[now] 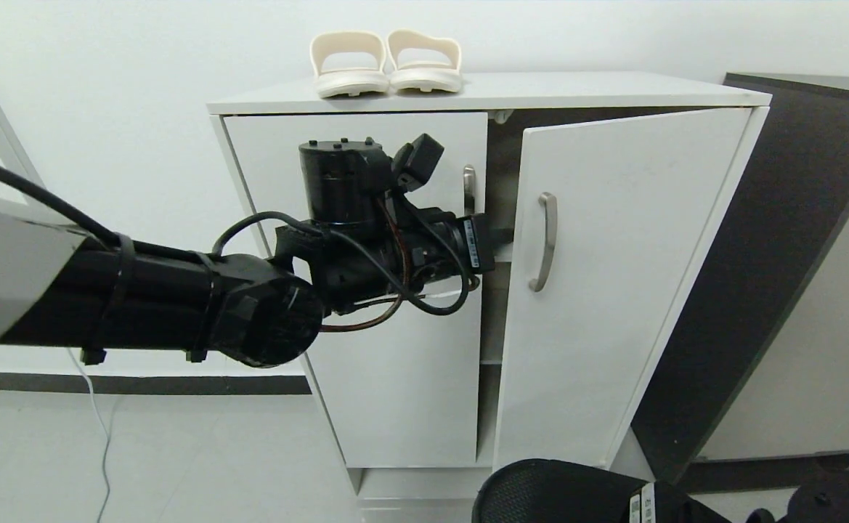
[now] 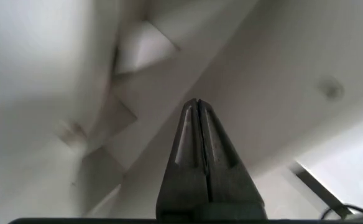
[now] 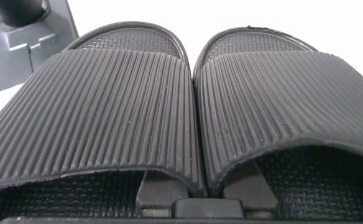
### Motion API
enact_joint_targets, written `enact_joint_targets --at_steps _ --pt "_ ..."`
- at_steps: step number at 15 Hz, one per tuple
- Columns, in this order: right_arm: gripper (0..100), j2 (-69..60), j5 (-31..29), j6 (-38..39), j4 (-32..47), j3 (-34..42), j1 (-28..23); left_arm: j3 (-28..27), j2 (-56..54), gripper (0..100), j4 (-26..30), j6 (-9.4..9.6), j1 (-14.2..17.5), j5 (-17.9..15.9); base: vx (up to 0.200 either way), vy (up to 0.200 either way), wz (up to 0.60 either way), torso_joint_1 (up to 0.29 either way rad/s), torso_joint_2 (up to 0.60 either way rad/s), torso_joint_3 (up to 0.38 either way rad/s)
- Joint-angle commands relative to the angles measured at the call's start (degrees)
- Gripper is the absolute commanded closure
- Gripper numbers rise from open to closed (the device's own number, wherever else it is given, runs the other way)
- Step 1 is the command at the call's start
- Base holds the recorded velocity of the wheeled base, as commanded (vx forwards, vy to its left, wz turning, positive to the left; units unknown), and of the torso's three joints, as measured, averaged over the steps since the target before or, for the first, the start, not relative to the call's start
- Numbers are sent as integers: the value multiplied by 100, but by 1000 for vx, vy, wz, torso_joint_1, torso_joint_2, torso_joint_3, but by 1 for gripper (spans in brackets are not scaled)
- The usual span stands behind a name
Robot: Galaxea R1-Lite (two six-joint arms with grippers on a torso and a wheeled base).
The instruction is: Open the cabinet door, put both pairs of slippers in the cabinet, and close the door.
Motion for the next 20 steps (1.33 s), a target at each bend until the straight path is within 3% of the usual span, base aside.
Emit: enact_joint_targets --at_steps 1,4,7,10,12,13,15,18,19,20 --pt "100 72 2 10 -2 22 88 276 -116 100 -29 23 -352 5 -200 0 0 -7 -2 12" --pt "100 37 2 1 -11 128 308 944 -626 100 -328 32 -1179 155 -200 0 0 -1 2 1" --pt "100 37 2 1 -20 137 352 1014 -722 100 -460 32 -1222 164 -67 0 0 1 1 1" --pt "100 107 -42 36 -29 40 238 1058 -749 100 -468 85 -634 216 0 0 0 0 0 0" --pt "100 468 -236 62 -38 -382 -386 1225 -1118 100 -416 428 -97 682 0 0 0 0 0 0" --pt "100 565 -394 124 -46 -514 -571 1401 -1294 100 -424 498 34 849 0 0 0 0 0 0" --pt "100 942 -1299 889 -29 -1243 -887 2649 -2533 100 -433 586 535 1412 0 0 0 0 0 0" --pt "100 1382 -2389 1003 -2 -1885 -1169 3976 -4264 100 -257 621 1142 2062 0 0 0 0 0 0" --pt "100 1487 -2723 1038 -2 -2069 -1230 4301 -4809 100 24 630 1370 2370 0 0 0 0 0 0" --pt "100 1575 -3057 1100 -2 -2245 -1257 4609 -5662 100 674 691 1581 2897 0 0 0 0 0 0"
